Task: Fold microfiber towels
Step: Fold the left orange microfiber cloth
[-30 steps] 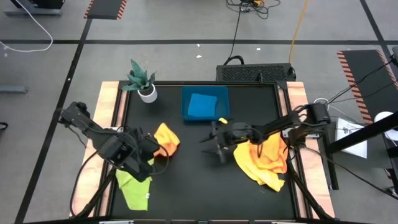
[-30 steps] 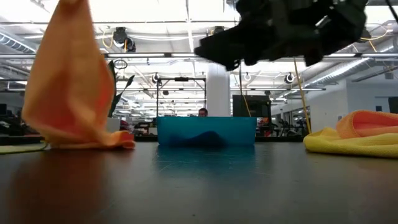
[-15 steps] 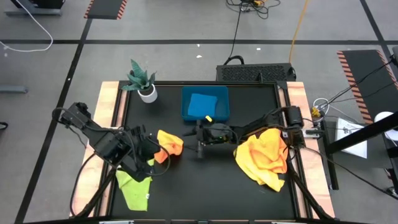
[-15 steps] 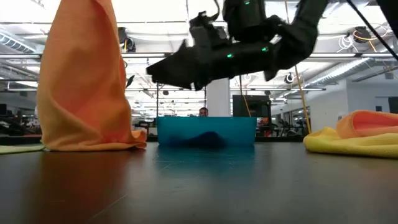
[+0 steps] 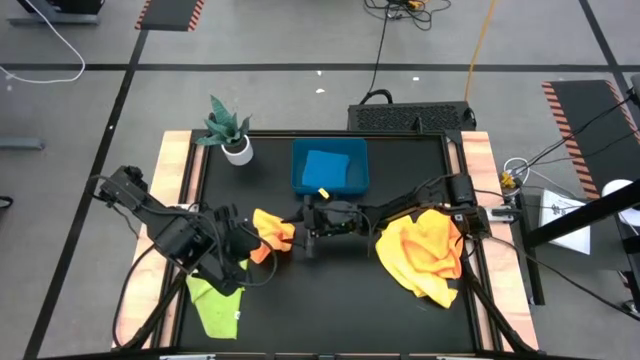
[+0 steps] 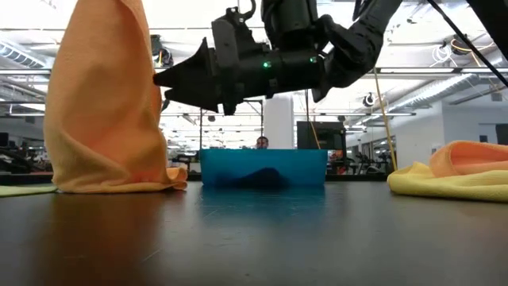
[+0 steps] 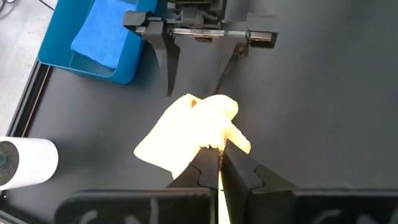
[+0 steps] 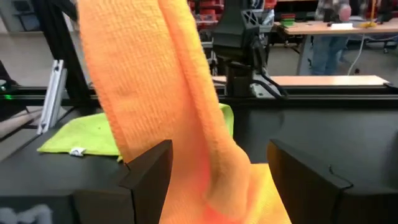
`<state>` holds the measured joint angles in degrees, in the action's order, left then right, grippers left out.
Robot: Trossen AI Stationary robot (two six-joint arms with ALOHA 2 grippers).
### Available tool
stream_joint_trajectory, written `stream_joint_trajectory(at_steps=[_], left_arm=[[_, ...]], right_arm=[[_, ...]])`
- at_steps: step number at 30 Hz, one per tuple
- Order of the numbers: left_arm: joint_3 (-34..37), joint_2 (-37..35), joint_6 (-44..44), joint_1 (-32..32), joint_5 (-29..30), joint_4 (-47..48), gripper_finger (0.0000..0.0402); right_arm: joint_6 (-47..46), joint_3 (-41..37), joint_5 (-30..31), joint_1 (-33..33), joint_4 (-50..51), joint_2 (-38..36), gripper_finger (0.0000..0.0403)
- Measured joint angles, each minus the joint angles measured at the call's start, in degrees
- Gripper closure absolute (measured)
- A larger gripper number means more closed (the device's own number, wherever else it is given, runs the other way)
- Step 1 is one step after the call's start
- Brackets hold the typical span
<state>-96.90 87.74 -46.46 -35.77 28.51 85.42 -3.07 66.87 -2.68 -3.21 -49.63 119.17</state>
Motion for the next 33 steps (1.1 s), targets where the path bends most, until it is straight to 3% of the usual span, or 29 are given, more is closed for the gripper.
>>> stream_joint_trajectory(at_steps=[8,16,20,28,33], left_arm=[[0.02,0.0,5.49,0.02,1.11,-7.78,0.0394],[0.02,0.0,8.51,0.07,1.11,-10.46,0.0394],[0.02,0.0,8.54,-0.3,1.11,-10.4,0.0396],[0.02,0.0,8.64,-0.56,0.84,-10.38,0.0391],[0.02,0.0,7.85,-1.69,-2.63,-10.16,0.0396]], right_arm=[[-0.76,-0.02,7.22,0.16,5.34,0.02,0.0149],[-0.69,-0.02,7.29,0.57,9.08,0.02,0.016],[0.26,-0.02,6.97,0.57,9.75,0.02,0.021],[4.52,-0.07,2.42,0.62,10.45,0.02,0.0387],[6.16,-0.13,2.81,0.63,14.72,-2.66,0.04]])
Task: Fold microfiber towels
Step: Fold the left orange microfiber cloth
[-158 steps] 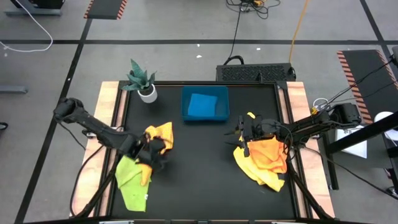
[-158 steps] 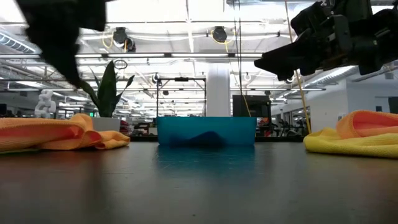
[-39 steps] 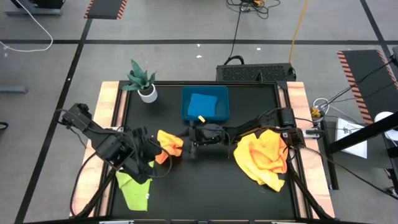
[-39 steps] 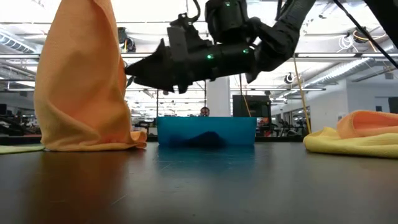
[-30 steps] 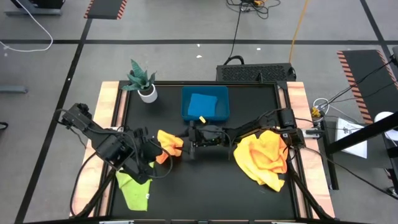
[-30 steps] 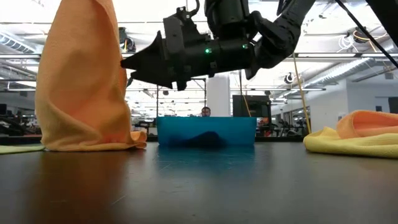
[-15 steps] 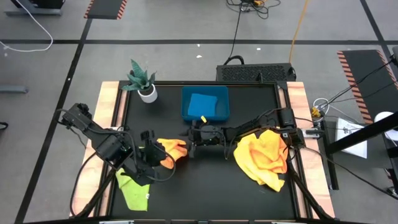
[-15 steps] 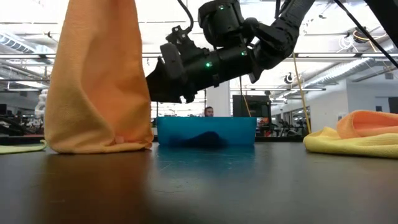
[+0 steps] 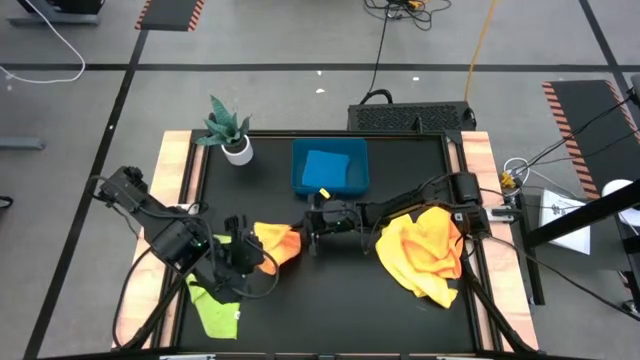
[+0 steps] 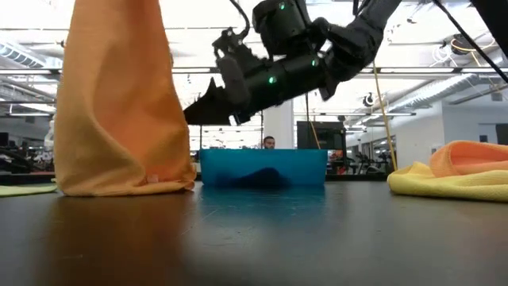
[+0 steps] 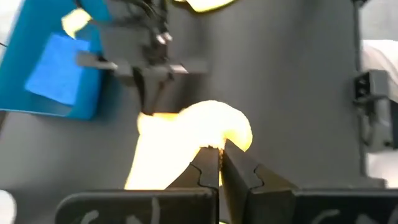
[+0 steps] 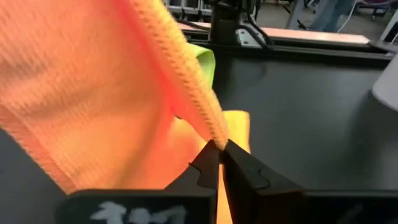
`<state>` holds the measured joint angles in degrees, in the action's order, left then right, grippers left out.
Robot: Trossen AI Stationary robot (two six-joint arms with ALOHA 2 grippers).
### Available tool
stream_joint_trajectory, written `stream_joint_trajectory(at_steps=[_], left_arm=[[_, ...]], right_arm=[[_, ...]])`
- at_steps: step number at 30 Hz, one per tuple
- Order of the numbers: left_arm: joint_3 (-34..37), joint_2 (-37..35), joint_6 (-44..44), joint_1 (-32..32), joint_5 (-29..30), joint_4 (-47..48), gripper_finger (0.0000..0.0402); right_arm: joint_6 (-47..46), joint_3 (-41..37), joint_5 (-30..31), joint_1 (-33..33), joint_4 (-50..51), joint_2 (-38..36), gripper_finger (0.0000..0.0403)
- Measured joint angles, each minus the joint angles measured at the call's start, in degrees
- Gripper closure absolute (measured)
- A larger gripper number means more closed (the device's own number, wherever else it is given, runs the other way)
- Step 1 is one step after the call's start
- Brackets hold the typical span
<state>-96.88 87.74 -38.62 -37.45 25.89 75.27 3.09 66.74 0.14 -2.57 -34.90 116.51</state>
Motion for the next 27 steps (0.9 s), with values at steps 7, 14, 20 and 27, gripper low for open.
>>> stream_joint_trajectory(at_steps=[7,14,20,27], left_arm=[[-0.02,0.0,-4.0,-2.96,-4.13,3.69,0.0394],[-0.02,0.0,-11.32,-4.69,-8.55,11.16,0.0385],[-0.02,0.0,-14.69,-4.64,-13.23,13.77,0.0395],[-0.09,0.0,-16.01,-4.54,-15.64,13.09,0.039]], right_arm=[[5.94,0.0,9.55,-1.69,12.72,-9.45,0.0402],[10.25,0.0,17.98,-6.74,25.94,-22.4,0.0402],[10.73,0.0,20.9,-12.69,32.3,-33.61,0.0402],[8.84,0.0,20.88,-20.03,34.61,-41.66,0.0403]])
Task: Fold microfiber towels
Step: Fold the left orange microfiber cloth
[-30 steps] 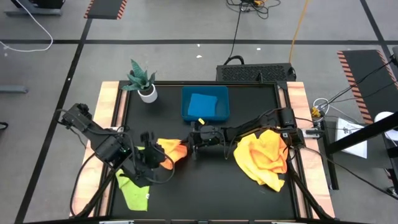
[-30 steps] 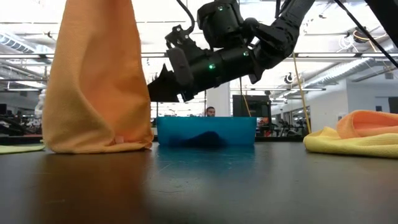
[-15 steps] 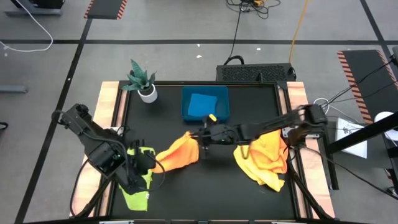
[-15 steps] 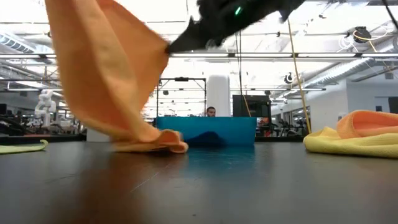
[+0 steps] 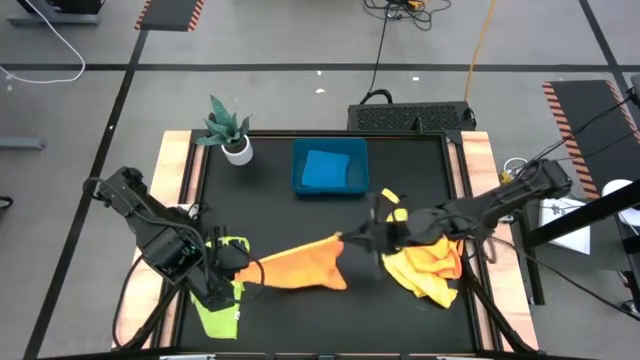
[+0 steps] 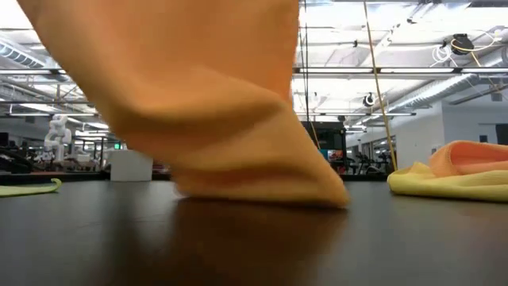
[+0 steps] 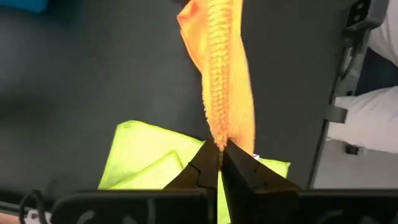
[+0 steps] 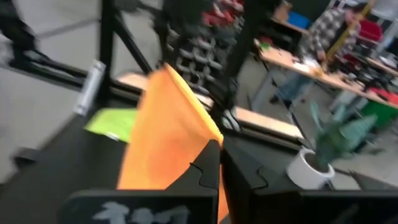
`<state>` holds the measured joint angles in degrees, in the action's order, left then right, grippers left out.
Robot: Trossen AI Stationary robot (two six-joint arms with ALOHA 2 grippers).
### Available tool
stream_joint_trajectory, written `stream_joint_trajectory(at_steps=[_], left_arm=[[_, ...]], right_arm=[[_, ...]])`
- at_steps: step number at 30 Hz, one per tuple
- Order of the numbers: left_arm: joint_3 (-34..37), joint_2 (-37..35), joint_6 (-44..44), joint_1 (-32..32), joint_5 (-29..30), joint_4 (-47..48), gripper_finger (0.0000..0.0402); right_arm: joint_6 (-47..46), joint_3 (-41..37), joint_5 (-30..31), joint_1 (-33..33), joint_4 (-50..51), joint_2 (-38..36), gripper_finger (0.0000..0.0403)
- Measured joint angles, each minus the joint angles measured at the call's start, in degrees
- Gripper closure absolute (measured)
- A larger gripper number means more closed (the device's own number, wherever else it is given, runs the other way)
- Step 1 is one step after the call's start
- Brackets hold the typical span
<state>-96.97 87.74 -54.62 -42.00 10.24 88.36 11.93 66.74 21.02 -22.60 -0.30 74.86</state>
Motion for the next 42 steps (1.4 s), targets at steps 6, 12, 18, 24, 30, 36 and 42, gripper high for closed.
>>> stream_joint_trajectory(at_steps=[6,12,18,24,30,36,42], left_arm=[[-0.99,0.0,0.43,-0.75,-6.16,-0.78,0.0394],[-5.38,0.0,5.52,-1.02,-1.92,-0.76,0.0398],[-6.86,-0.04,12.36,0.06,4.26,-1.46,0.0397],[-6.73,-0.04,16.04,3.66,11.13,-1.64,0.0392],[-6.71,-0.04,17.12,8.23,17.68,-1.71,0.0396],[-6.67,-0.04,18.68,12.03,18.38,-3.05,0.039],[-6.67,-0.04,19.91,14.56,18.8,-3.43,0.0392]], right_arm=[[-1.84,0.05,0.61,-6.84,-0.43,-3.84,0.0401],[-2.21,0.07,3.86,-11.23,-1.08,-5.84,0.0402],[-4.06,0.02,6.0,-7.03,0.59,0.11,0.0402],[-9.03,0.0,-1.78,-0.25,-1.18,12.45,0.0366],[-13.04,0.0,-6.13,3.92,-10.74,25.76,0.0295],[-15.45,0.0,-6.14,5.89,-20.55,34.1,0.0224],[-18.46,0.0,-5.97,6.36,-29.35,37.74,0.0175]])
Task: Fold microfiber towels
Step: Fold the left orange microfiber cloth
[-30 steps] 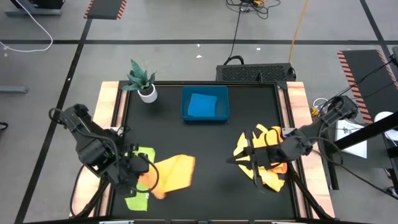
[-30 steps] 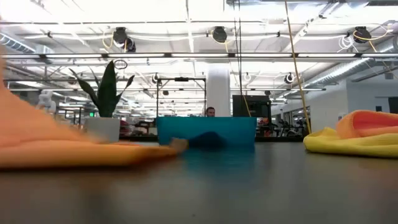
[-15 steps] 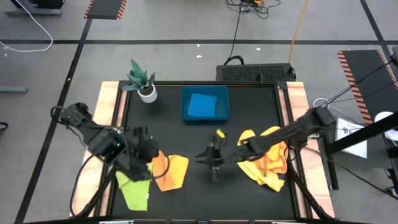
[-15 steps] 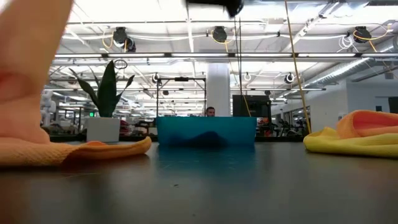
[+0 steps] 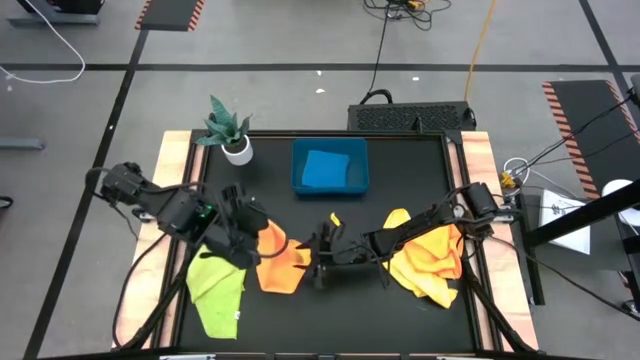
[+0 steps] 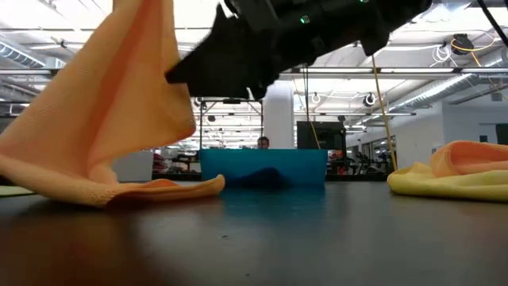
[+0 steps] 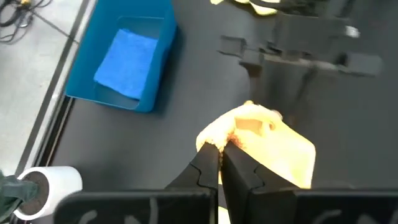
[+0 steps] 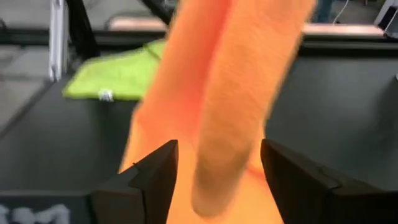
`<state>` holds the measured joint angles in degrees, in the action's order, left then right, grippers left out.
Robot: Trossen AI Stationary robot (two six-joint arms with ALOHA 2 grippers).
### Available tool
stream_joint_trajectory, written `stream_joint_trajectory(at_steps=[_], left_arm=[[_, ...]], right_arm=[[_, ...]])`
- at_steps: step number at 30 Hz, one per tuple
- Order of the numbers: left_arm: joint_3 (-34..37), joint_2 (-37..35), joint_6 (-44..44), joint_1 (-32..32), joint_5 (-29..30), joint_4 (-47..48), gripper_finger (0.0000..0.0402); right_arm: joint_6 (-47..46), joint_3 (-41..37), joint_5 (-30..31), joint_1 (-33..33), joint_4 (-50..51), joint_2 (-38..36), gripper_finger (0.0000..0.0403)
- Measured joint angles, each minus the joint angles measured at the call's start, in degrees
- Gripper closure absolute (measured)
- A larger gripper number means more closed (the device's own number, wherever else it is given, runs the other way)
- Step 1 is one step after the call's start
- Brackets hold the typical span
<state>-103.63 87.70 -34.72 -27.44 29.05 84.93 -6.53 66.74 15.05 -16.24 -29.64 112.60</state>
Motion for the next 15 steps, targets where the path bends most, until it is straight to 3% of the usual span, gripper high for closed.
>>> stream_joint_trajectory(at_steps=[6,15], left_arm=[[2.03,0.02,2.45,3.4,0.19,-5.26,0.0395],[10.22,0.11,6.29,8.62,-3.15,-14.47,0.0392]], right_arm=[[-0.27,0.0,5.58,0.96,-2.93,-1.05,0.0154],[2.42,0.02,16.93,2.25,-3.05,-2.41,0.0155]])
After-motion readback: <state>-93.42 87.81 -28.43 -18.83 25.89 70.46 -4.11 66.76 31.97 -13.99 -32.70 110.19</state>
